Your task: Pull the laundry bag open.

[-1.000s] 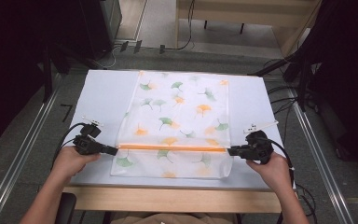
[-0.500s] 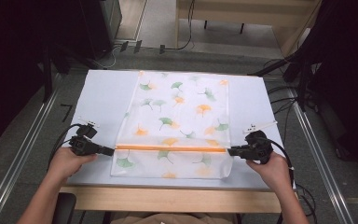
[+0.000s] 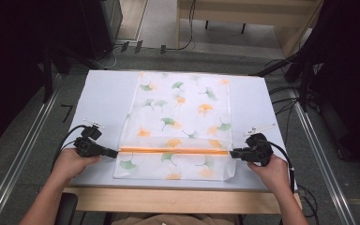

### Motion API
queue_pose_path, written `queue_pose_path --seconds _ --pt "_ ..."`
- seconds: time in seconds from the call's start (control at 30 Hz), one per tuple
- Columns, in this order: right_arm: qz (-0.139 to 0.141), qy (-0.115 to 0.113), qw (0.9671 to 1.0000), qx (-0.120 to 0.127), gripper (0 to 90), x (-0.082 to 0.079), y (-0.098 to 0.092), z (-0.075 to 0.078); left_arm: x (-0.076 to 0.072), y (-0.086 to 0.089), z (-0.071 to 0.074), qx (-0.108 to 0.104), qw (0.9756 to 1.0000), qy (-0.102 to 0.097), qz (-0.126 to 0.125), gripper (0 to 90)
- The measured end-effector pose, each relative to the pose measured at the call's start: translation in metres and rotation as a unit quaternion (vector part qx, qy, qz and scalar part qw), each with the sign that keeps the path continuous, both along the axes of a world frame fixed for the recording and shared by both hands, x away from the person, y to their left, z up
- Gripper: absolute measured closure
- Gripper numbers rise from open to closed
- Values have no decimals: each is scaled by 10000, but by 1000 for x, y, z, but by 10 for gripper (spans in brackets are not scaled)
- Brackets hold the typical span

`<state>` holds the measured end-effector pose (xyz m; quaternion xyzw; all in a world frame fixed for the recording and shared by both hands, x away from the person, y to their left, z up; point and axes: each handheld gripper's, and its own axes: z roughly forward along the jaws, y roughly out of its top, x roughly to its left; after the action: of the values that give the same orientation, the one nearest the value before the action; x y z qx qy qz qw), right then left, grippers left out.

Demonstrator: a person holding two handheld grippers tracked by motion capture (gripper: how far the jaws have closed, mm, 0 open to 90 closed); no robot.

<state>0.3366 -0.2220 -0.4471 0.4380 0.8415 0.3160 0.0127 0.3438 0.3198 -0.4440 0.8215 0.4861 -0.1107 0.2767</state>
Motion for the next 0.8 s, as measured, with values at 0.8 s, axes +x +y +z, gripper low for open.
queue_pose_path --seconds 0.8 --pt "-118 109 9997 -180 792 6 -2 -14 -1 -5 -2 -79 9999 8 -128 846"
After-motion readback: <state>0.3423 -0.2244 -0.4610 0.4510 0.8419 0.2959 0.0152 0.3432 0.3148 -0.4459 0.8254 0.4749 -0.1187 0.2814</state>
